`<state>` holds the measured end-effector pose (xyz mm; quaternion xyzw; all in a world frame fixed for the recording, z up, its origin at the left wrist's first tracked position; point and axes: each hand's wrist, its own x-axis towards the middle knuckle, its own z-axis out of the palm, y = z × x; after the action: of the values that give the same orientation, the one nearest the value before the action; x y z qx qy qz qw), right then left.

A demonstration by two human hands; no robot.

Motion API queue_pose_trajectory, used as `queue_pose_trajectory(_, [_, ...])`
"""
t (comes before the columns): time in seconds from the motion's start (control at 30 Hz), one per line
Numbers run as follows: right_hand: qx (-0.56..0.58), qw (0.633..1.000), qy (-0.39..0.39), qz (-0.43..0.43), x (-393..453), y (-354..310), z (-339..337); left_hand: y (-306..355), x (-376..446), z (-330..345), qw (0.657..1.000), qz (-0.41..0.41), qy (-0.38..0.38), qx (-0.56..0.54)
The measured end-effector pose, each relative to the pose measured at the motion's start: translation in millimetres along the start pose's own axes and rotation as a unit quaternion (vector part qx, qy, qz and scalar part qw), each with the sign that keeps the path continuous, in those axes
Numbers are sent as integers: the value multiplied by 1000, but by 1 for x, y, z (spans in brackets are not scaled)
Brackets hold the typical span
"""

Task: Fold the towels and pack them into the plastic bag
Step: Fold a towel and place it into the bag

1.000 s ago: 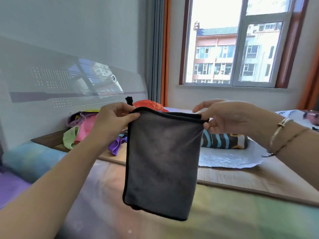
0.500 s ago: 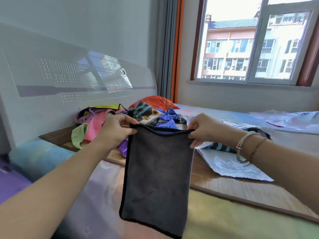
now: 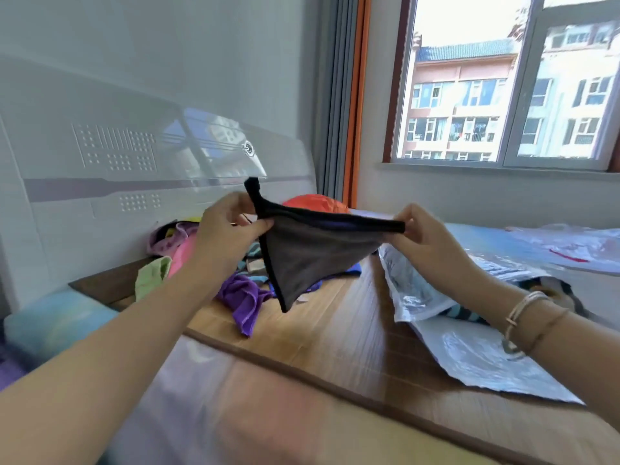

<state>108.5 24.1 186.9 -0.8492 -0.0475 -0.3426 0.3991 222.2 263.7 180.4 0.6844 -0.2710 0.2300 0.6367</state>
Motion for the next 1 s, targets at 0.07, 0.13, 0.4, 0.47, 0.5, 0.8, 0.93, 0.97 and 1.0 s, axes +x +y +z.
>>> queue_pose_trajectory(0.07, [-23, 998, -52, 35, -23, 22, 4, -19, -27, -2, 997, -38, -69, 6])
queue_pose_trajectory(0.13, [-61, 989, -112, 76, -46, 42, 10, -37, -54, -6, 985, -80, -153, -9])
queue_pose_trajectory(0.4, [-94, 935, -246, 238, -90, 68, 33, -66, -119, -19, 902, -284, -320, 57])
queue_pose_trajectory(0.47, [-111, 922, -256, 267, -90, 67, 40, -69, -119, -16, 891, -305, -328, 67])
queue_pose_trajectory(0.5, [-148, 923, -243, 258, -89, 68, 43, -72, -117, -13, 897, -305, -314, 69])
queue_pose_trajectory(0.8, [-374, 918, -84, 103, -42, 90, 105, -127, -68, 25, 949, -248, -95, 171])
queue_pose_trajectory(0.93, [-385, 895, -128, 184, -29, 113, 126, -142, -58, 39, 904, -309, -126, 269])
queue_pose_trajectory(0.97, [-372, 895, -151, 195, -27, 118, 129, -142, -57, 41, 893, -324, -138, 280])
queue_pose_trajectory(1.0, [-352, 898, -171, 203, -25, 120, 130, -141, -55, 44, 886, -336, -150, 283])
